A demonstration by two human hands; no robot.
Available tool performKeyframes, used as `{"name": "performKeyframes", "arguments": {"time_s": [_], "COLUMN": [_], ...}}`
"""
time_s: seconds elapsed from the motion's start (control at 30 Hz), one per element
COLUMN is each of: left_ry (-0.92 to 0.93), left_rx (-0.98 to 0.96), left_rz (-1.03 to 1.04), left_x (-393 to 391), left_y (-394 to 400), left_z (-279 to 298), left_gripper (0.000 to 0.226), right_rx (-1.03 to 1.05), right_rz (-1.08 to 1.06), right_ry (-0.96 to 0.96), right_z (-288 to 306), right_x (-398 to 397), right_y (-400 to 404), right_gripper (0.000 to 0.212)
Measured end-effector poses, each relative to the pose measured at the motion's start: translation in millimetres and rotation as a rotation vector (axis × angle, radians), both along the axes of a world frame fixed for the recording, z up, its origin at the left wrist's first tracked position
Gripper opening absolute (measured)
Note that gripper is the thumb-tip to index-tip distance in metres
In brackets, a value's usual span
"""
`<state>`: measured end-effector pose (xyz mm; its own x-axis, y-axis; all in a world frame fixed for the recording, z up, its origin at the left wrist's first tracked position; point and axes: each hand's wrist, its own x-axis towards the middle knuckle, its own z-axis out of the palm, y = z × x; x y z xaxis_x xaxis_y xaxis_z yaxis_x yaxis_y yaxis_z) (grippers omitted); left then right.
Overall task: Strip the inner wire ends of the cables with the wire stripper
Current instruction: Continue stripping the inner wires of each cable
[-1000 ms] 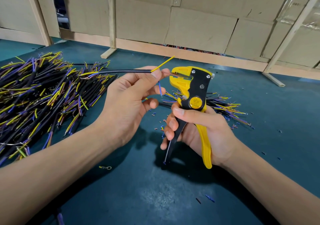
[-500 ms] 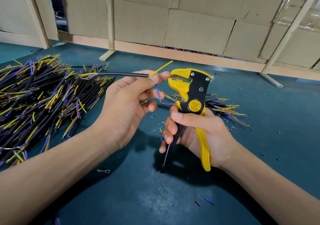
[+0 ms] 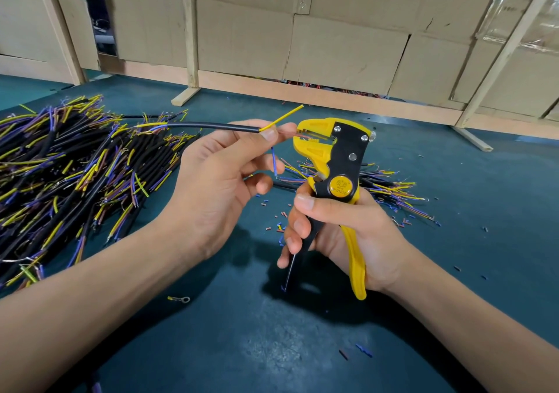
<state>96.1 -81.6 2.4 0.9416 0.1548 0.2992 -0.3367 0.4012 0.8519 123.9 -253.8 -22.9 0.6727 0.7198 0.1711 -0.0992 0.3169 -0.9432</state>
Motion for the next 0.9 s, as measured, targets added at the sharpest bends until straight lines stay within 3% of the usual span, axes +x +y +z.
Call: {"name": "performKeyframes", "arguments": {"time_s": [0.27,0.53,0.7,0.8,0.9], "left_ry": [0.011,0.020,0.005,-0.021,-0.030], "left_rx": [-0.014,-0.015,0.000,0.037,0.058], "left_rz": [-0.001,0.000,0.010,0.028,0.063], "left_x": [-0.9,-0.3,-0.7,-0.8,-1.9], "left_y": [0.2,-0.2,-0.7,-2.4,-2.4], "left_z": [1.0,0.4,0.8,2.1,2.9], "left_gripper": [0.013,0.001,0.002,0.017,0.022], "right_rx": [-0.001,-0.007,-0.056,-0.092,-0.072], "right_rz": [0.016,0.022,-0.098,-0.221,-0.175], "right_ry": [-0.016,0.014,0.029,0.058,0.090], "right_z": [0.2,2.8,8.8,11.6,13.9], "right_x": [0.7,-1.2,-4.2,-3.8,-3.0], "right_y": [-0.3,0.4,2.2,1.0,0.5], "right_gripper": [0.013,0.013,0.031,0.038,0.029]}}
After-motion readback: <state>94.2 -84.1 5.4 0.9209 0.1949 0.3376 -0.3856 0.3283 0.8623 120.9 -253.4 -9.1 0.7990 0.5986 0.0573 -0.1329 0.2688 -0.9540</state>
